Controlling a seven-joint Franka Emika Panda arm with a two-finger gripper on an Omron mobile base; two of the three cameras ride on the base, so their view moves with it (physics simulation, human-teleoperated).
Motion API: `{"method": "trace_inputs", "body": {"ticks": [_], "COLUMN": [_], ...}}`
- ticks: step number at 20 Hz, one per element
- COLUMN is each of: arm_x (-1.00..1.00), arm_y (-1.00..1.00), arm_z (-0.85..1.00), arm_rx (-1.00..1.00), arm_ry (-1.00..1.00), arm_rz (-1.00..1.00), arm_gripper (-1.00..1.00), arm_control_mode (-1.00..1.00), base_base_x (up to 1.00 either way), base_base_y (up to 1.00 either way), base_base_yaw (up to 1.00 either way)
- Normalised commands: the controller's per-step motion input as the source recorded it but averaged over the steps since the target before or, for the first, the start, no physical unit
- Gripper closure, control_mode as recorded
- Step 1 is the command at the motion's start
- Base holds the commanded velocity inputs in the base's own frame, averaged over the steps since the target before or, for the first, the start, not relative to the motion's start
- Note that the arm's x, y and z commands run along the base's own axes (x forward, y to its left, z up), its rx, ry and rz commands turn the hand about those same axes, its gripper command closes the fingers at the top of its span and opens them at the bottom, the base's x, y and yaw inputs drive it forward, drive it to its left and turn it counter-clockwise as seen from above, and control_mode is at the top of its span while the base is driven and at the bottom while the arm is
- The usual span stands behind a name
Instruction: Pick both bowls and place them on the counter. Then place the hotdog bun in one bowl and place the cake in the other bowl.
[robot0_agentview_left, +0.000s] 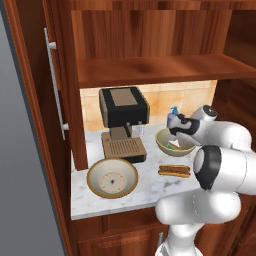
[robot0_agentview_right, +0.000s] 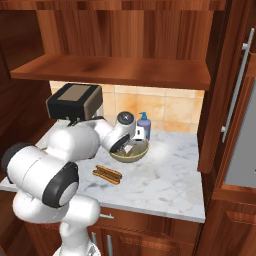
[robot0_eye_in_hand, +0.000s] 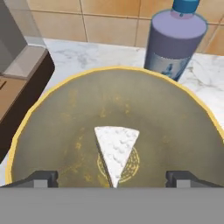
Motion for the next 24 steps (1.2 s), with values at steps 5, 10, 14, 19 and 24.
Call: {"method": "trace_inputs", "body": {"ticks": [5, 10, 14, 19, 24], "arm_x": [-0.15, -0.43, -0.54, -0.4, -0.29], "arm_y": [-0.04, -0.06, 0.0, 0.19, 0.25], "arm_z": [0.47, 0.33, 0.27, 0.09, 0.0], "arm_rx": [0.01, 0.06, 0.05, 0.0, 0.0], "arm_ry": [-0.07, 0.0, 0.06, 0.09, 0.18], "arm_rz": [0.0, 0.0, 0.0, 0.0, 0.0], "arm_gripper": [-1.0, -1.0, -1.0, -1.0, -1.0], "arm_control_mode": [-1.0, -1.0, -1.0, -1.0, -1.0], "base_base_x": [0.0, 0.0, 0.0, 0.0, 0.0], "base_base_y": [0.0, 0.0, 0.0, 0.0, 0.0], "base_base_yaw": [0.0, 0.0, 0.0, 0.0, 0.0]}}
